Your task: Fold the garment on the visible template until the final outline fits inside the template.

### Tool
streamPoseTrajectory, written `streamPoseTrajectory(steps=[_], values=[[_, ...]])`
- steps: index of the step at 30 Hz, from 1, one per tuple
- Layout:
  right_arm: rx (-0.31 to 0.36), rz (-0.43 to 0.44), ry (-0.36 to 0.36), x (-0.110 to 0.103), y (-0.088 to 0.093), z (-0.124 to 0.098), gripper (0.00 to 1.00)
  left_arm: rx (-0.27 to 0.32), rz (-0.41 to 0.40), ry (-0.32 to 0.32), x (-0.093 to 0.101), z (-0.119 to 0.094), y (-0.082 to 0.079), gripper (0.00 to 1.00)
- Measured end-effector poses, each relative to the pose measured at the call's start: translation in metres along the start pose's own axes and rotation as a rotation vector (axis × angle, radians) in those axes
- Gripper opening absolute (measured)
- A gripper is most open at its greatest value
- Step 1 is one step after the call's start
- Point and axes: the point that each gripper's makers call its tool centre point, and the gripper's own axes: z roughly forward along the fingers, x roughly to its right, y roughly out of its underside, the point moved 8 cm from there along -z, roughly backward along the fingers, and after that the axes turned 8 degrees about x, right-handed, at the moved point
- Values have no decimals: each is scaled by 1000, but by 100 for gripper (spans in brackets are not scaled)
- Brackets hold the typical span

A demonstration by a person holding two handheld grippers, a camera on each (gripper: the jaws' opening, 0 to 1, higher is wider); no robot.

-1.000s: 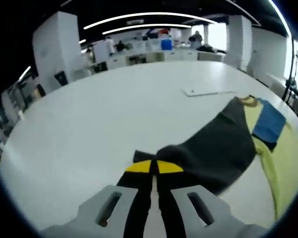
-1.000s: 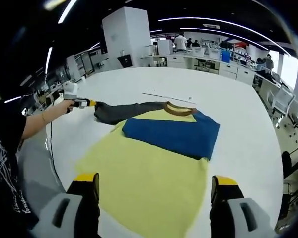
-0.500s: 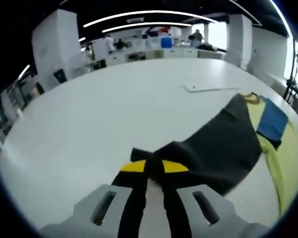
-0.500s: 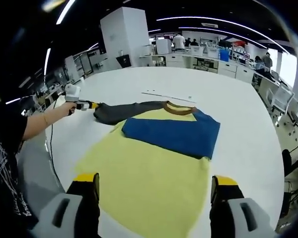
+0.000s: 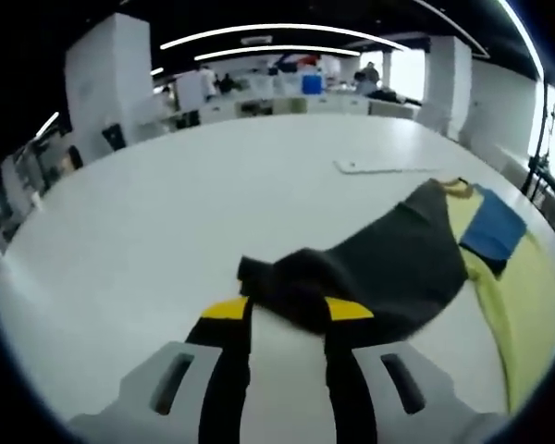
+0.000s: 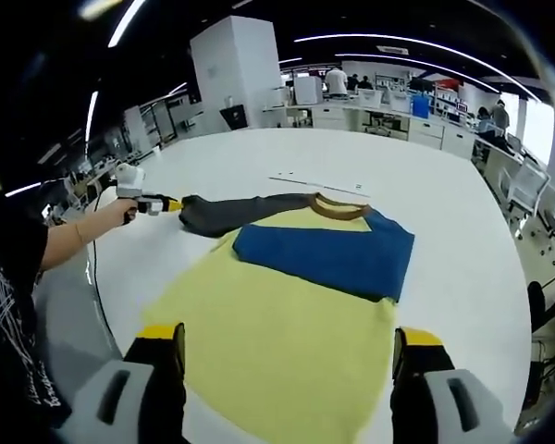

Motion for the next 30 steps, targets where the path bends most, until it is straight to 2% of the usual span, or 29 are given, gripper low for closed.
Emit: streamPoseTrajectory(steps=[11, 14, 17, 20, 24, 30], values=[[-2, 1, 9, 2, -1, -2, 93, -36, -20, 21, 11, 9, 13, 19], [-4, 3, 14, 3, 0, -2, 93, -50, -22, 37, 16, 11, 14, 11], [-4, 5, 20, 3, 1, -3, 93, -59, 2, 28, 18, 14, 14, 10], [-5, 5, 23, 4, 1, -4, 93, -62, -11, 21, 18, 14, 15, 8], [-8, 5, 25, 3, 3, -4, 93, -63, -17, 17, 19, 15, 14, 0], [-3, 6, 23, 2, 2, -4, 93, -71, -28, 17, 16, 11, 14, 0]])
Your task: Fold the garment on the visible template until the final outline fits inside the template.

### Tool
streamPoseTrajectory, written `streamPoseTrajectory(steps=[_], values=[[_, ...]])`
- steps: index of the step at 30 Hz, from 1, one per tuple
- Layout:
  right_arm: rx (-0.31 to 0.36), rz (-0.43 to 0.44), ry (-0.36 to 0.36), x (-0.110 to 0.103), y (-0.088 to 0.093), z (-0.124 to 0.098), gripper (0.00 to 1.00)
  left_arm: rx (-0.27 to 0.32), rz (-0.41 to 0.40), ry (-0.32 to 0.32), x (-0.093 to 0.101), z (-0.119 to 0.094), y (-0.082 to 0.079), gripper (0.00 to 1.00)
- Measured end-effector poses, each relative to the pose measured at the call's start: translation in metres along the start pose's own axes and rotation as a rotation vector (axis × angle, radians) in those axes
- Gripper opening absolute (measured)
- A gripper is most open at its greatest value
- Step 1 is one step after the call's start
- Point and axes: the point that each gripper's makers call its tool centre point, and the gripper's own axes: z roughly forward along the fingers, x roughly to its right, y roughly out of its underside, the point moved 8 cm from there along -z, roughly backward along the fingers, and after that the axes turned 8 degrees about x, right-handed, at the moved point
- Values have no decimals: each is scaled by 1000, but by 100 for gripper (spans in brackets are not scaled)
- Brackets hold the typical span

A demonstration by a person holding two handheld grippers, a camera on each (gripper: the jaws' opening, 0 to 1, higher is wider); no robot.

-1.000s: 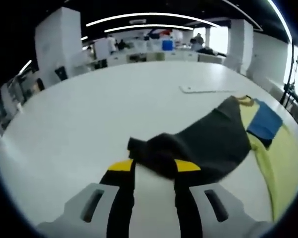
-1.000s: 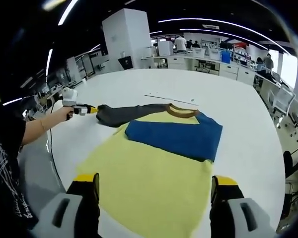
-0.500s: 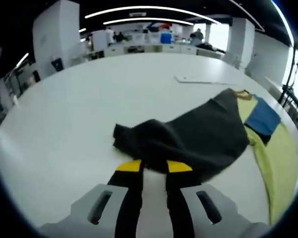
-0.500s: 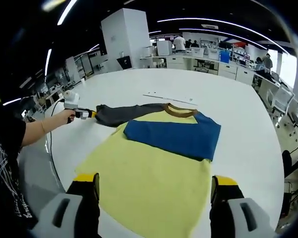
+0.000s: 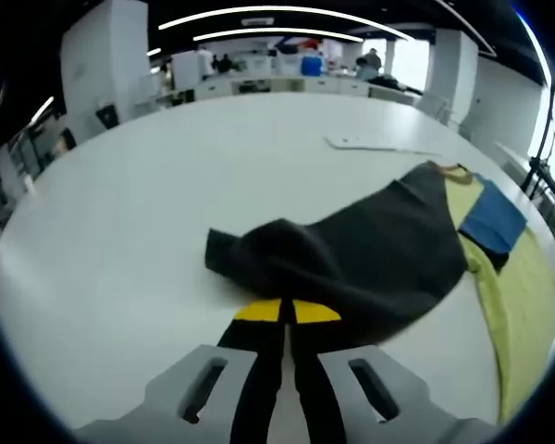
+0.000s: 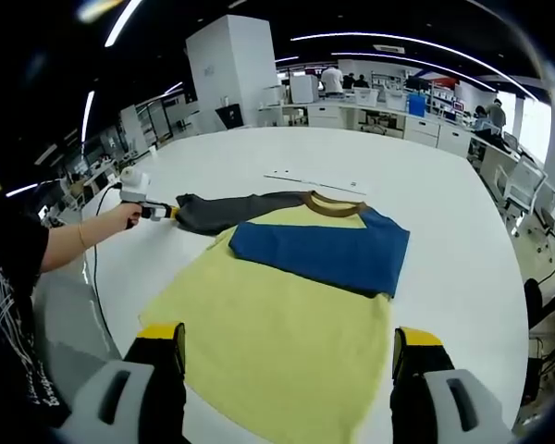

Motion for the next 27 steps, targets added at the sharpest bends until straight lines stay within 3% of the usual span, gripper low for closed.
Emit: streamPoseTrajectory(steps=[10, 27], values=[[5, -9, -9, -3, -2, 0, 92, 5, 37, 4, -17, -24, -11, 0], [20, -23, -11, -4, -5, -4, 95, -54, 23, -2, -18, -15, 0, 2]])
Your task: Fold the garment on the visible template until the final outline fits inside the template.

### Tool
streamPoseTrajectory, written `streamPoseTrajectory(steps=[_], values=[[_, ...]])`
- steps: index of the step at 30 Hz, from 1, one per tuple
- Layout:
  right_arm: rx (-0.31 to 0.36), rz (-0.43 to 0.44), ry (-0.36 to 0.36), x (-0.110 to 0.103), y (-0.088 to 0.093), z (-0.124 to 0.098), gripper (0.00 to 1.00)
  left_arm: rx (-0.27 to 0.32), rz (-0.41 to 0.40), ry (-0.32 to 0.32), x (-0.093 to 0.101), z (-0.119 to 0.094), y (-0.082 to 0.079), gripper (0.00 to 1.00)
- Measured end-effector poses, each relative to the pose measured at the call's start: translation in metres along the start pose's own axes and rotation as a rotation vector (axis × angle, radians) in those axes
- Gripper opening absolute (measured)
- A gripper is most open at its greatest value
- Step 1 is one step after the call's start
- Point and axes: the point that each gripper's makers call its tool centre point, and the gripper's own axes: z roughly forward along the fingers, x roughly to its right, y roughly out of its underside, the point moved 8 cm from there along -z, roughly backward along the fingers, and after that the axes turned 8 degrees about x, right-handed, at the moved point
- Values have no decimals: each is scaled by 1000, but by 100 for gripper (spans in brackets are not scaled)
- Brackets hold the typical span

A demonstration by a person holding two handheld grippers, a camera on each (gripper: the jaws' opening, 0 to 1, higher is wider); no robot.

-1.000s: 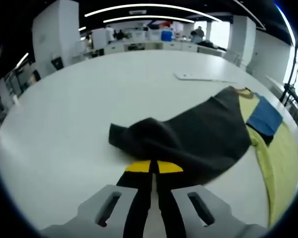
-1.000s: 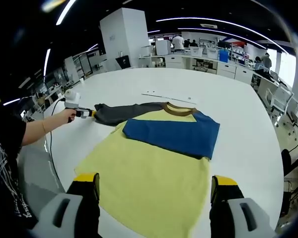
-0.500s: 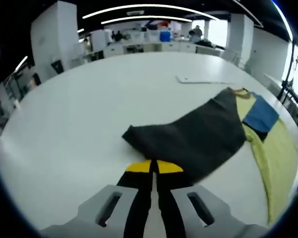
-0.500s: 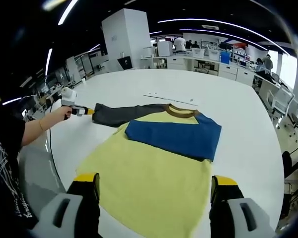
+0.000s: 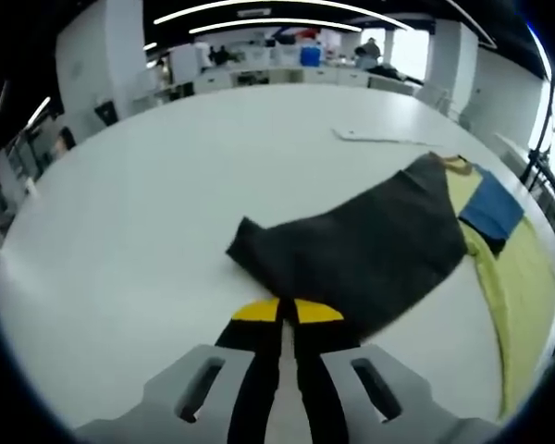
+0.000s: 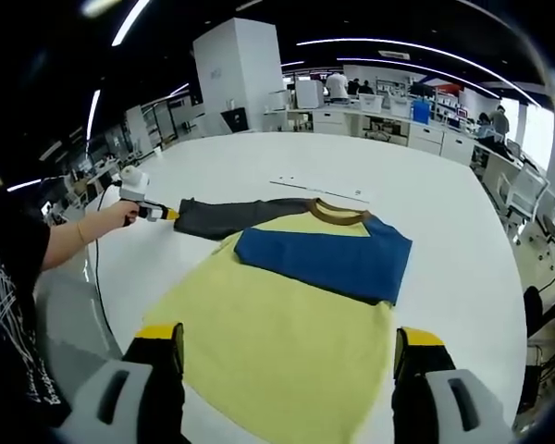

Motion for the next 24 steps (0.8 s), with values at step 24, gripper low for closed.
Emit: streamPoseTrajectory(steps=[24], values=[[4, -1, 4, 1, 5, -9, 98, 2, -137, 26, 10, -5, 14, 12]])
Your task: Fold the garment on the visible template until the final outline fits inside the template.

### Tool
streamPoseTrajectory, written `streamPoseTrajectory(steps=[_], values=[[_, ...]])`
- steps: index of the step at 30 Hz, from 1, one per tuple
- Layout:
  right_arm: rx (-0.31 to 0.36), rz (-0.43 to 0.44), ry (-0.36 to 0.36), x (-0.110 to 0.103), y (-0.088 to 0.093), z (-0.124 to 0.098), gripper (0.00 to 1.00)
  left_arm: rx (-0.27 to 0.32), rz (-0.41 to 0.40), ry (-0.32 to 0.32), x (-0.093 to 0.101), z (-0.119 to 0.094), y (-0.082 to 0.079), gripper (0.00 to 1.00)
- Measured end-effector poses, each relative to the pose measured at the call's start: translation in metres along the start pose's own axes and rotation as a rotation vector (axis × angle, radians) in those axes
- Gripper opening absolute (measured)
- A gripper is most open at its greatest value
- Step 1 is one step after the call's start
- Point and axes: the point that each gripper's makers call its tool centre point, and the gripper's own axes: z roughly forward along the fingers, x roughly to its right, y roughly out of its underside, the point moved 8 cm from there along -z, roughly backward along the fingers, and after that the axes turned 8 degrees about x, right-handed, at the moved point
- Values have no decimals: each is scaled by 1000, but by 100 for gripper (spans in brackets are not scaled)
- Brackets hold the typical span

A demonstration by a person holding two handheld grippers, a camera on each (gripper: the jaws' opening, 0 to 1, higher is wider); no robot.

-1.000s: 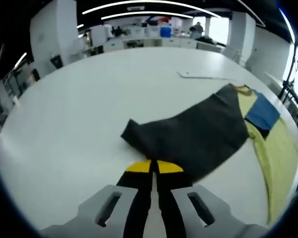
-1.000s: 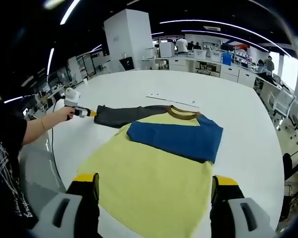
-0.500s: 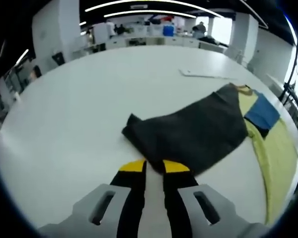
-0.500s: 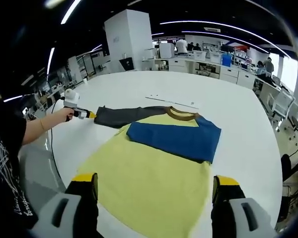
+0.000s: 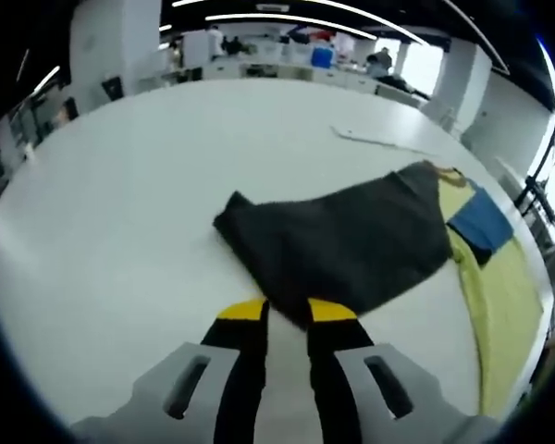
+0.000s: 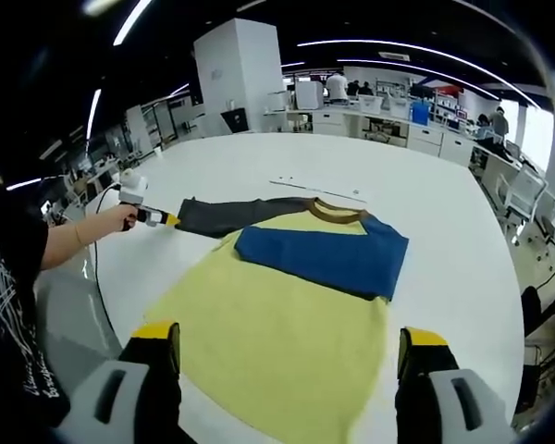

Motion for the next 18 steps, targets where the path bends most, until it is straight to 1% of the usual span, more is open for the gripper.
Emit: streamPoseTrajectory(steps=[4, 7, 10, 12, 16, 18], values=[[-1, 5, 2, 0, 1, -1, 98, -13, 7, 2, 1, 1, -1, 9], [0, 5, 4, 1, 2, -1, 98, -15, -4, 10, 4, 1, -2, 0], [0, 5, 7, 2, 2, -2, 98, -20, 6, 5, 5, 2, -3, 0], [-1, 4, 8, 2, 2, -3, 98, -12, 33, -5, 7, 0, -5, 0], [0, 4, 8, 3, 2, -4, 98, -2, 86, 4, 11, -2, -11, 0], [-1, 3, 8, 3, 3, -4, 98, 6, 82, 4, 13, -4, -15, 0]])
